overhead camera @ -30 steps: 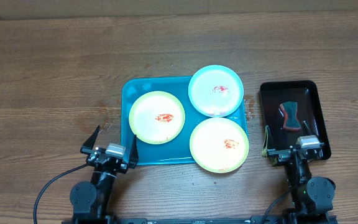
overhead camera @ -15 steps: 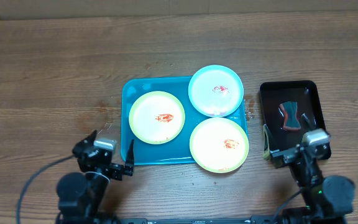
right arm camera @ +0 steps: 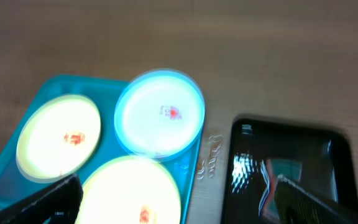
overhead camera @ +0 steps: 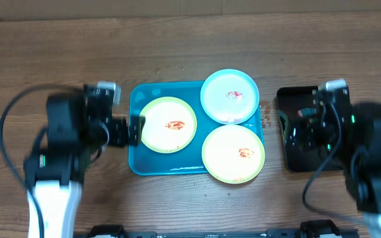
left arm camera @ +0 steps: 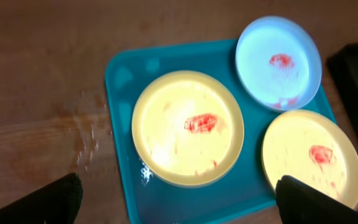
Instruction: Clean dirty plates on tray and stack at the side
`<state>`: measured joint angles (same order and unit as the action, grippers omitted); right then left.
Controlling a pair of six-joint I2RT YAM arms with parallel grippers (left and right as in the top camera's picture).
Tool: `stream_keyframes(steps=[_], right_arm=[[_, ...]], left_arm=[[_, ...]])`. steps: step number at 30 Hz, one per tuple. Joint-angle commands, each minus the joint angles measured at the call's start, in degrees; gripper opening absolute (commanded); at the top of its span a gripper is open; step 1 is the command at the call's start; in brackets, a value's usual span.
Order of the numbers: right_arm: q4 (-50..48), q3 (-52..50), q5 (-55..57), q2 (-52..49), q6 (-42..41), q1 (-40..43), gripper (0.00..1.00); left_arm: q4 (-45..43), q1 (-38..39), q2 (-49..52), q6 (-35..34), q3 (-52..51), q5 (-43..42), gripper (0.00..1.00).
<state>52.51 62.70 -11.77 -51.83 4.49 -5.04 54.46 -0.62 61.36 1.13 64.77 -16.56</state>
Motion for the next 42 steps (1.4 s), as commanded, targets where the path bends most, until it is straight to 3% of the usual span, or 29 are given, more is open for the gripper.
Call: stream_keyframes(steps=[1,10,11,13,16,21,27,32,40,42], right_arm=[[4.3,7.0,-1.2,-7.6,-0.2,-0.4,1.0],[4.4,7.3,-15.6,-18.6,-0.2,-0.4,1.0],[4.2,7.3,-15.8,-19.6,-0.2,-0.4,0.93],[4.2,7.3,-15.8,-21.2,-0.2,-0.4,0.84],[4.3,7.3,-15.7,-23.5,-0.2,-0.4,0.82],[4.2,7.3,-14.6,-25.2,-0.2,-0.4,0.64],[4.2,7.3,-13.6,-25.2,-0.2,-0.4,0.62],[4.2,7.3,-11.0,-25.2,-0.2,-0.4,0.52],[4.2,7.3,-10.8,-25.2,-0.2,-0.4,0.46],[4.2,7.3,-10.8,-25.2,-0.2,-0.4,0.43]], left_arm=[[2.7,0.0,11.7,-1.1,8.3,-0.9,1.0],[-0.2,0.0,28.4,-3.3,9.3,-3.0,1.0],[0.0,0.0,29.6,-3.2,9.3,-2.9,0.98],[0.2,0.0,32.1,-2.9,9.3,-2.5,0.8],[0.8,0.0,36.0,-4.0,9.3,-2.2,0.73],[0.8,0.0,42.5,-5.5,9.3,0.1,0.6],[-0.5,0.0,47.1,-7.6,9.3,5.5,0.56],[-3.4,0.5,49.6,-8.0,9.3,5.6,0.47],[-6.8,2.8,52.3,-8.0,9.3,5.6,0.41],[-7.2,3.1,52.4,-8.0,9.3,5.6,0.34]])
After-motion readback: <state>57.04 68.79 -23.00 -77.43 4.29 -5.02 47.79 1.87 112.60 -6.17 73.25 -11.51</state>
